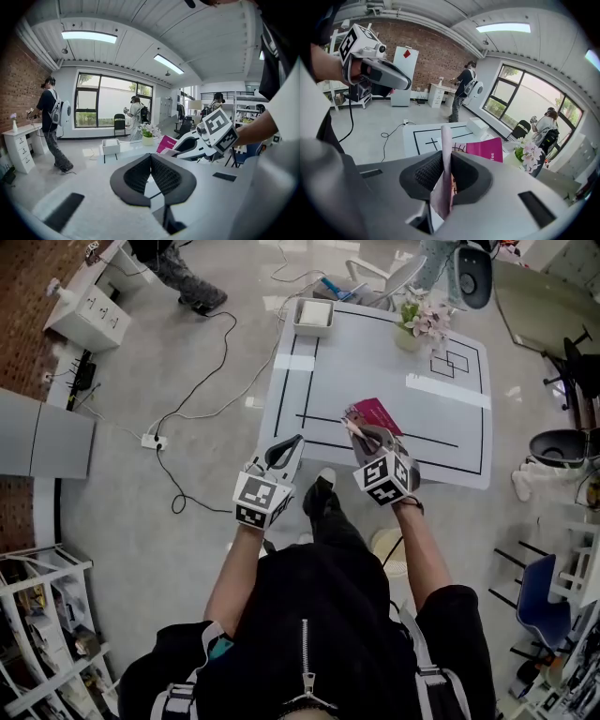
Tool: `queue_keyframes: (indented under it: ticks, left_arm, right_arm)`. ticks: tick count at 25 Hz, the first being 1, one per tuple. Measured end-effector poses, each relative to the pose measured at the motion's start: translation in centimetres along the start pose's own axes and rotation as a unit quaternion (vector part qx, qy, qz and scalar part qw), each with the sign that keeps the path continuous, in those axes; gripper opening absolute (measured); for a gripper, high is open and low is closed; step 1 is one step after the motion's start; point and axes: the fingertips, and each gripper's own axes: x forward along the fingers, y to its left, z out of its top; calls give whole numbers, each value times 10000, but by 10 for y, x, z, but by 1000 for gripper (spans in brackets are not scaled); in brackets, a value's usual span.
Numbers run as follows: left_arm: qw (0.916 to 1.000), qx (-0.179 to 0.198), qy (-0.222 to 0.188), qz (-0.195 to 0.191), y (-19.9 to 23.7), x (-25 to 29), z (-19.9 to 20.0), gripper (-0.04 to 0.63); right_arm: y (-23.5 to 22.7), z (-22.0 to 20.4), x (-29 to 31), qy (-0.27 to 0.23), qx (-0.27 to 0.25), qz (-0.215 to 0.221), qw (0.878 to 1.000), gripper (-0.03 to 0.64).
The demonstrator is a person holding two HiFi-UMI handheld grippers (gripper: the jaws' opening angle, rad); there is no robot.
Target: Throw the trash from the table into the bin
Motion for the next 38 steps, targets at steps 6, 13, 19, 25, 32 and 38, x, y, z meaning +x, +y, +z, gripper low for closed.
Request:
queue_keyframes:
  ticks: [6,13,19,25,32,38]
  left_arm:
    - [9999,-45,-110,-91,-52,-59,-17,6]
    - [9992,-104,-172,-352,-115,-96,-25,6]
    - [9979,-13,-185,-625,-162,-98,-25,6]
    - [9954,-58,-196,-937,-224,-89,-23,6]
    - [9930,-17,-229,-1158,-333,-85,-23,6]
    - [9907,65,-106,-1354,-434,-94,-40,6]
  right_arm:
    - [63,-13,-57,-3,44,-86,10000,52]
    - [106,-43,-120,103,253,-245,9993,52]
    - [118,-76,-158,221,418,-398,9981,52]
    - [121,-114,-208,264,612,-613,9959,53]
    - [137,-191,-297,297,969,-810,9915,53]
    - [168,-276,-368,536,1057,-758,9901,53]
